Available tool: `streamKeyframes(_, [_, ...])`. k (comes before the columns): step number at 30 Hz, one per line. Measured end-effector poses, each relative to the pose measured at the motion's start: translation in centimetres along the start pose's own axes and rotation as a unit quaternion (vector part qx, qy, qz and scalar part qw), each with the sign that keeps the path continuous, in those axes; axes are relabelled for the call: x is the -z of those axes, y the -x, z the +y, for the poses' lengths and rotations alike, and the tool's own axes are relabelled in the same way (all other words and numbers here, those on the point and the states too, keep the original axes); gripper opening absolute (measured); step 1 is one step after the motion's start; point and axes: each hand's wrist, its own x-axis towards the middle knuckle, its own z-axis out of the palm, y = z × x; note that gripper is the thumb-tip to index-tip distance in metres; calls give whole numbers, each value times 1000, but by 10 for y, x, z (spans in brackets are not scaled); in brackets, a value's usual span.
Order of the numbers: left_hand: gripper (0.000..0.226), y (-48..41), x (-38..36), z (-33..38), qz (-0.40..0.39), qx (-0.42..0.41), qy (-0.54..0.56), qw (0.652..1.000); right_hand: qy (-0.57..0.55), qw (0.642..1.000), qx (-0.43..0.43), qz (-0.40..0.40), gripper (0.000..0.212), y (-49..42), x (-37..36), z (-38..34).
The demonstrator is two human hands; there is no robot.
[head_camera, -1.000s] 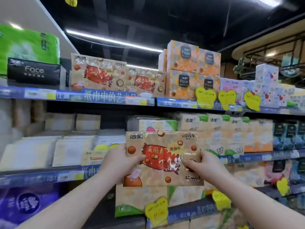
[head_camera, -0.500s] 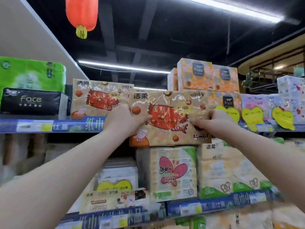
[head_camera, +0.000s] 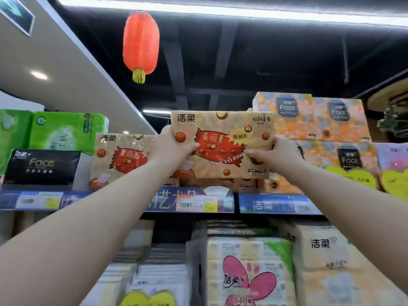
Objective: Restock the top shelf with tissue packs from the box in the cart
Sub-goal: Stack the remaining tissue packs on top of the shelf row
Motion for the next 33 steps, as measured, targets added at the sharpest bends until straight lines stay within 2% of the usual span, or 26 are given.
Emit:
streamKeyframes(7, [61, -6, -18, 1, 31, -43, -40, 998, -15, 1000, -4, -17, 40, -20, -12, 30])
streamKeyframes(10, [59, -6, -23, 2, 34, -65, -42, 996, -29, 999, 5, -13, 45, -21, -10, 36])
streamKeyframes(14, [58, -10, -25, -2, 21, -59, -8, 998, -28, 999, 8, -15, 38, -21, -9, 36])
streamKeyframes(19, [58, -16, -27, -10, -11, -36, -28, 999, 9, 1000, 11, -5, 30, -19, -9, 33])
streamKeyframes(21, [56, -18, -22, -16, 14, -58, -159, 986, 29, 1000, 11, 2, 33, -18, -14, 34])
streamKeyframes(23, [67, -21, -18, -24, 55, -87, -332, 938, 49, 999, 10, 5, 33, -18, -20, 34])
streamKeyframes(24, [74, -22, -17, -27, 61, -91, -371, 922, 64, 998, 10, 4, 33, -18, -23, 34])
streamKeyframes(28, [99, -27, -25, -36, 15, -67, -373, 925, 127, 992, -3, -5, 46, -21, -31, 38])
streamKeyframes(31, [112, -32, -28, -41, 6, -62, -349, 935, 154, 988, -8, 10, 69, -21, -31, 40])
streamKeyframes(33, [113, -36, -25, -42, 13, -86, -365, 927, 166, 986, 16, 25, 89, -22, -30, 39])
